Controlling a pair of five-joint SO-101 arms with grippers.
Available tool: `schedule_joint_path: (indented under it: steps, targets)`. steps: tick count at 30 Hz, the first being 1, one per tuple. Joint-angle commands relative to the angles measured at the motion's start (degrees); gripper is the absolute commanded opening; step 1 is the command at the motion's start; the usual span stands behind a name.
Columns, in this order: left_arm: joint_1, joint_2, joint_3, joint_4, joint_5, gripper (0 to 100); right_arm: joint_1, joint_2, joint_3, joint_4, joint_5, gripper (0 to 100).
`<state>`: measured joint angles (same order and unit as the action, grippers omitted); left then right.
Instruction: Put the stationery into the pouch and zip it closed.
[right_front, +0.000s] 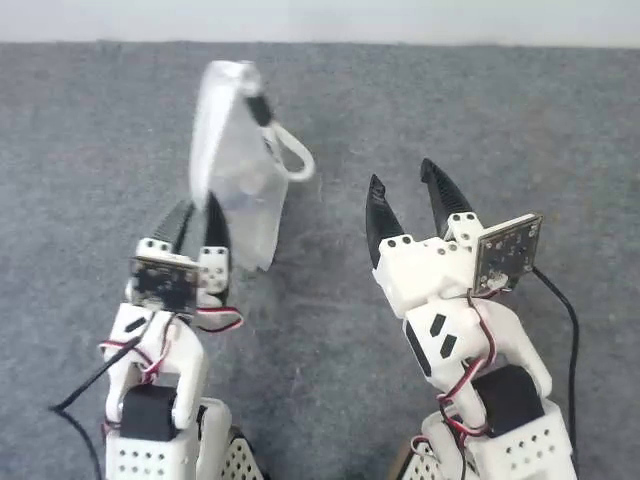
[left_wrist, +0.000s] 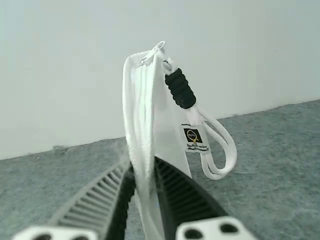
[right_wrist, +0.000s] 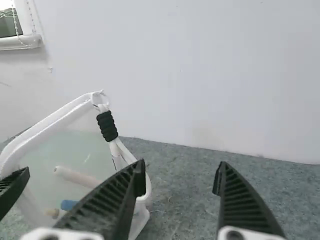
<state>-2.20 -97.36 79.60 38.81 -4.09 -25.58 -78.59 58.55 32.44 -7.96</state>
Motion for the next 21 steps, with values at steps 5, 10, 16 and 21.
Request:
schedule_joint_path:
  steps: [5, 10, 16, 21]
  targets:
    - [2.5, -0.9, -4.6, -1.8, -1.7, 1, -0.4, -1.0, -0.3, -1.2, 0.9, 21.7]
    - [12.1, -0.9, -4.5, 2.5, -5.6, 4, -0.4, -1.0, -0.3, -1.2, 0.9, 21.7]
    - [18.1, -0.9, -4.9, 9.1, -5.1, 20, -0.4, -1.4, -0.3, -1.2, 0.9, 21.7]
    - [19.6, -0.9, -6.5, 11.8, -1.7, 23, -0.4, -1.5, -0.3, -1.1, 1.0, 21.7]
